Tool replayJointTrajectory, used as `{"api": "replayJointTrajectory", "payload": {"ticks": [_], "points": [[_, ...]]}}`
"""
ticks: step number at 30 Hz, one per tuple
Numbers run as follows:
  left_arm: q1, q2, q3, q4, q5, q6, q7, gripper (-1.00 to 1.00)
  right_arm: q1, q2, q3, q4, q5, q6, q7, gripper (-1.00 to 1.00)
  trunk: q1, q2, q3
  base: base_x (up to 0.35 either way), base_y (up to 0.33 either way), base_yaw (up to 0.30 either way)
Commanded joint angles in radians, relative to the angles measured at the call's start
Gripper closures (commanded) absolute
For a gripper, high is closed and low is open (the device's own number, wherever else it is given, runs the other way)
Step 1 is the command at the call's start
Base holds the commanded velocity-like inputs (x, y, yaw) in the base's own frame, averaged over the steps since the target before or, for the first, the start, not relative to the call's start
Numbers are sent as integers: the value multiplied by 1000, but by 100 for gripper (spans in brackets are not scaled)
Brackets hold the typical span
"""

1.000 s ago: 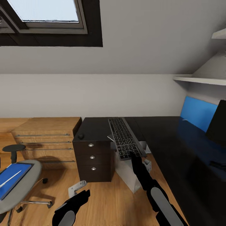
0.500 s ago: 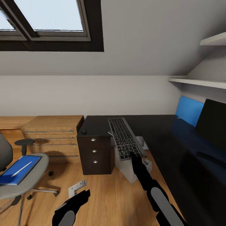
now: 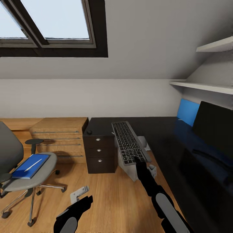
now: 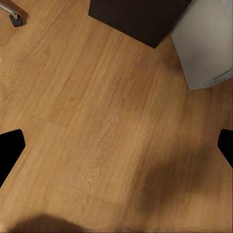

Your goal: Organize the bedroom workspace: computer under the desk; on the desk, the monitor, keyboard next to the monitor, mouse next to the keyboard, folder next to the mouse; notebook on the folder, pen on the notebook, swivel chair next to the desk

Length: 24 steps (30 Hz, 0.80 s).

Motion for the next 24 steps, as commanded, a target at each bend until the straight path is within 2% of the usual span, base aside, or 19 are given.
{"api": "replayJointTrajectory", "payload": {"ticks": [1, 4, 8, 10, 14, 17, 21, 24], "points": [[-1, 1, -2, -1, 5, 2, 7, -100, -1, -3, 3, -1, -11, -7, -1, 100, -4, 6, 2, -299, 0, 0], [-1, 1, -1, -2, 5, 1, 7, -100, -1, -16, 3, -1, -13, -5, -1, 100, -16, 27, 11, -152, 0, 0], [-1, 1, 0, -1, 5, 1, 8, -100, -1, -20, 2, -1, -14, -5, -1, 100, -31, 55, 24, -46, 0, 0], [-1, 1, 0, -1, 3, 0, 9, -100, -1, -20, -2, -1, -13, -5, -2, 100, -31, 55, 24, -13, 0, 0], [-1, 2, 0, -1, 0, -2, 10, -100, -1, -19, -52, 1, -14, -4, -7, 100, -31, 55, 24, -4, 0, 0], [-1, 3, 0, 0, -1, -9, 8, -100, -1, -18, -108, 12, -14, -2, -14, 100, -31, 55, 24, 0, 0, 0], [-1, 2, 0, 8, -3, -15, 8, -100, -1, -18, -134, 23, -17, 0, -43, 100, -31, 55, 24, -22, -121, 0], [-1, 2, 0, 9, -4, -16, 8, -100, -1, -18, -136, 56, -18, 1, -66, 100, -31, 55, 24, -66, -276, 0]]}}
